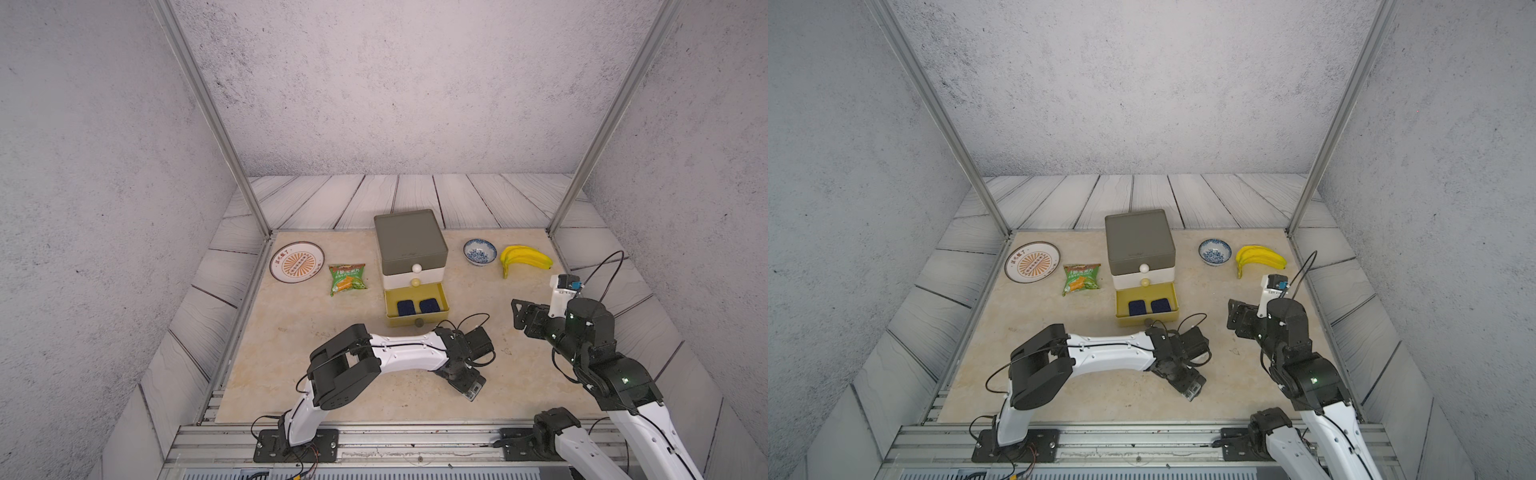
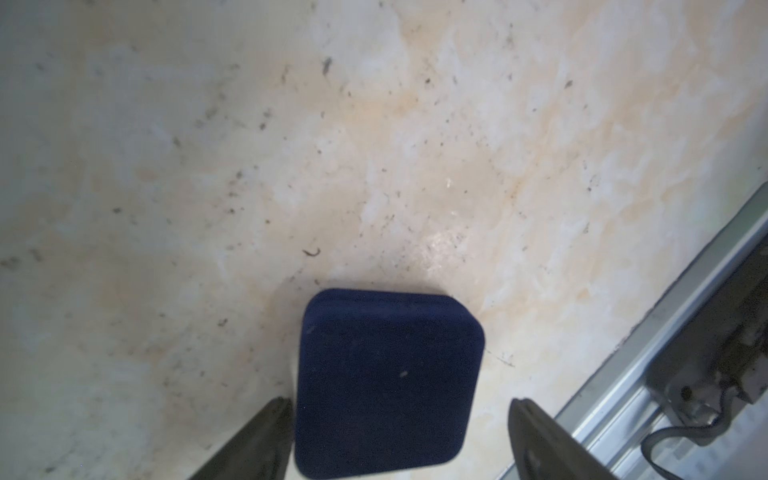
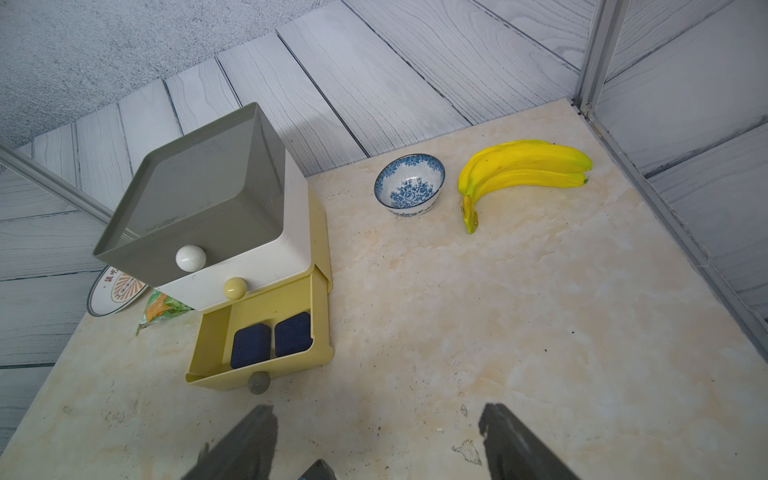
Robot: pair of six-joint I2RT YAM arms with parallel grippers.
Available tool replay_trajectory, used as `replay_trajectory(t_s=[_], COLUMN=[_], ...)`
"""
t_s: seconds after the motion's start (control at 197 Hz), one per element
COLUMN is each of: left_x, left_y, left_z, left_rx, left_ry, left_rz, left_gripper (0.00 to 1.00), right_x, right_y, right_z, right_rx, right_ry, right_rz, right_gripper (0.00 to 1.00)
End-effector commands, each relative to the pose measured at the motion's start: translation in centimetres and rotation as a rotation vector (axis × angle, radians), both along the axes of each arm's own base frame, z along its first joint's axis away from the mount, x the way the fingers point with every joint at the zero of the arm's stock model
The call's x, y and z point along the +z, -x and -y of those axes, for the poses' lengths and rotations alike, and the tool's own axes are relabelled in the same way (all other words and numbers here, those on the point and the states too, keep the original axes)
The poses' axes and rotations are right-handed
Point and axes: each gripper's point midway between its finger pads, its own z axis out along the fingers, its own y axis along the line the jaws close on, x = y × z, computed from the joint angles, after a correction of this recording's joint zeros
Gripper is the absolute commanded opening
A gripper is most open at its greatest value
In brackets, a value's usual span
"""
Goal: Place the brooch boxes into the drawer by color
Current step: Pick up the brooch box from the center of the board.
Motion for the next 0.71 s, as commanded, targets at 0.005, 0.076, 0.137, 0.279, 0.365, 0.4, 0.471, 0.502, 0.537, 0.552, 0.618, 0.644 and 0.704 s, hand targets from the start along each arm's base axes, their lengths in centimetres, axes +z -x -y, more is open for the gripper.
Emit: replay_trajectory(t_s=[0.005, 0.076, 0.137, 0.279, 0.365, 0.4, 0.471, 0.502, 0.537, 0.552, 0.618, 0.644, 0.704], left_x=[-0.5, -0.6, -0.9, -1.1, -1.0, -0.9, -0.6, -0.4, -0.2, 0.0, 0.8, 1.0, 2.0], left_y=[0.2, 0.2, 0.3, 0.2, 0.2, 0.1, 0.0, -0.2, -0.4, -0.6, -1.2, -1.4, -2.1], left_z=[-0.2, -0.2, -0.3, -0.4, -0.5, -0.6, -0.9, -1.0, -1.3, -1.4, -1.9, -2.2, -2.9], left_rx=[0.001, 0.002, 0.005, 0.006, 0.009, 0.012, 0.020, 0.027, 0.036, 0.040, 0.057, 0.062, 0.077], left_ry=[-0.041, -0.047, -0.054, -0.064, -0.069, -0.071, -0.069, -0.069, -0.070, -0.070, -0.067, -0.068, -0.057], left_rz=[-0.010, -0.013, -0.017, -0.017, -0.013, -0.009, 0.004, 0.014, 0.027, 0.036, 0.073, 0.083, 0.105], left_gripper=[0.77, 0.77, 0.72, 0.68, 0.67, 0.66, 0.66, 0.65, 0.64, 0.64, 0.62, 0.61, 0.59], right_x=[0.8, 0.7, 0.8, 0.9, 0.9, 1.0, 0.9, 0.8, 0.6, 0.5, 0.1, 0.0, 0.1], right_y=[0.0, 0.0, 0.0, 0.0, 0.1, 0.1, 0.1, 0.0, -0.1, -0.2, -0.3, -0.4, -0.6], right_z=[0.4, 0.4, 0.5, 0.5, 0.5, 0.4, 0.2, 0.0, -0.2, -0.4, -0.8, -1.0, -1.4], right_rx=[-0.008, -0.009, -0.011, -0.011, -0.008, -0.005, 0.003, 0.009, 0.017, 0.023, 0.036, 0.041, 0.054], right_ry=[0.017, 0.019, 0.019, 0.019, 0.019, 0.016, 0.011, 0.003, -0.004, -0.011, -0.033, -0.043, -0.074], right_rz=[0.017, 0.015, 0.015, 0.018, 0.017, 0.018, 0.012, 0.009, -0.005, -0.016, -0.045, -0.052, -0.048], right_gripper=[0.83, 0.83, 0.83, 0.83, 0.83, 0.83, 0.84, 0.84, 0.85, 0.86, 0.86, 0.86, 0.86])
